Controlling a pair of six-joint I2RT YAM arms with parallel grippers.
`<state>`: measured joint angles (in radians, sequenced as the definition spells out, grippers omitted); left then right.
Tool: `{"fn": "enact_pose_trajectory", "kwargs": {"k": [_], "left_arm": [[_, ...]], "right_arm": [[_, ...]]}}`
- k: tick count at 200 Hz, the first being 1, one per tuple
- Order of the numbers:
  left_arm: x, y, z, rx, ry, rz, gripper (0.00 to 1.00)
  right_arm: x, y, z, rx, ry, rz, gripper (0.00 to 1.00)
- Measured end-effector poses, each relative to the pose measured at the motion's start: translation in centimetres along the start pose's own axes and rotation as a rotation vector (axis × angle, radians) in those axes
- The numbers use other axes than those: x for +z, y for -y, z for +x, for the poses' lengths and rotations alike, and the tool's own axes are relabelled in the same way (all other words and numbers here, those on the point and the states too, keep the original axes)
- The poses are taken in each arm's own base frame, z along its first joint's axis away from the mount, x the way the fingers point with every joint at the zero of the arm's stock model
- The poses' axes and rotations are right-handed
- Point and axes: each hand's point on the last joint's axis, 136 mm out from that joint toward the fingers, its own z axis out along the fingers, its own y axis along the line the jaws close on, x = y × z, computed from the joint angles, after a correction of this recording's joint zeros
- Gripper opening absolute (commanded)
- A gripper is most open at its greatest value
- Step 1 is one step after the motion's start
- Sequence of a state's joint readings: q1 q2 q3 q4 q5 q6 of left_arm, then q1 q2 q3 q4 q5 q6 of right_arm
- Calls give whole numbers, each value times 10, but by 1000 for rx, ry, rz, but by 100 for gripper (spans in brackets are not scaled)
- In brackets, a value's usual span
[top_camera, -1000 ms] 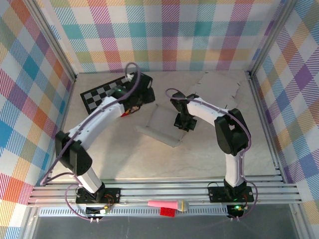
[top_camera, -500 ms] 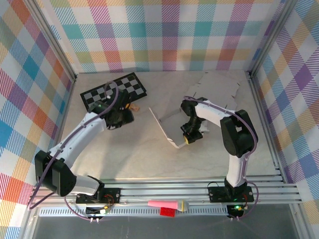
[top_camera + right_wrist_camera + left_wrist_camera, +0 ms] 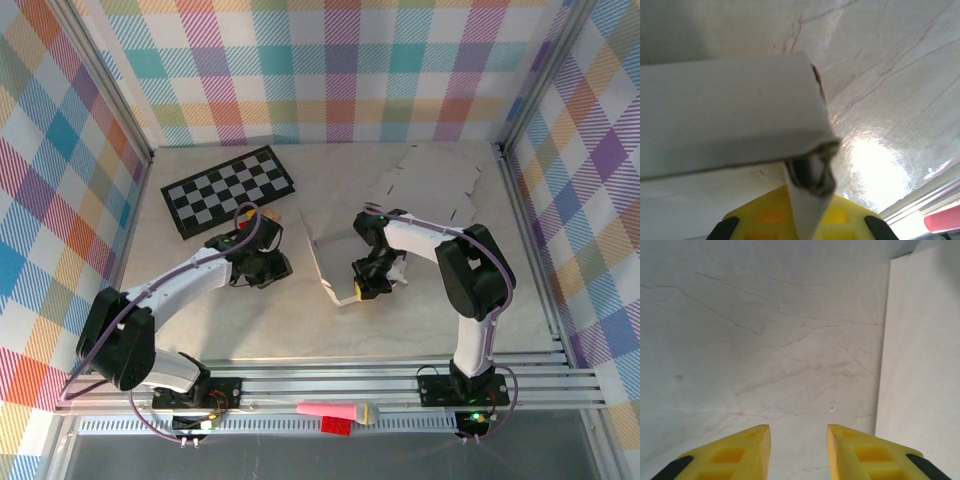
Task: Fold the paper box
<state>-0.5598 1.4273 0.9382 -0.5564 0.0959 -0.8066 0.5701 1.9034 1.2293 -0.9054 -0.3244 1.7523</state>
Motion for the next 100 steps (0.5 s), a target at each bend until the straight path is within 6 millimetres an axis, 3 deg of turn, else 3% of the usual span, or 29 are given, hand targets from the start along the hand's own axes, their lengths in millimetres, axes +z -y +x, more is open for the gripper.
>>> {"fn": "enact_pose_trajectory", "kwargs": {"k": [26, 64, 100], "left_arm": [[16, 5, 0, -11, -8, 0, 34], [26, 12, -4, -22, -1, -1, 34], [24, 19, -12, -20, 25, 13, 34]], "right_arm": [[0, -2, 3, -3, -12, -9, 0], [1, -2, 6, 0, -20, -8, 10], [1, -1, 7, 8, -19, -5, 27]]}}
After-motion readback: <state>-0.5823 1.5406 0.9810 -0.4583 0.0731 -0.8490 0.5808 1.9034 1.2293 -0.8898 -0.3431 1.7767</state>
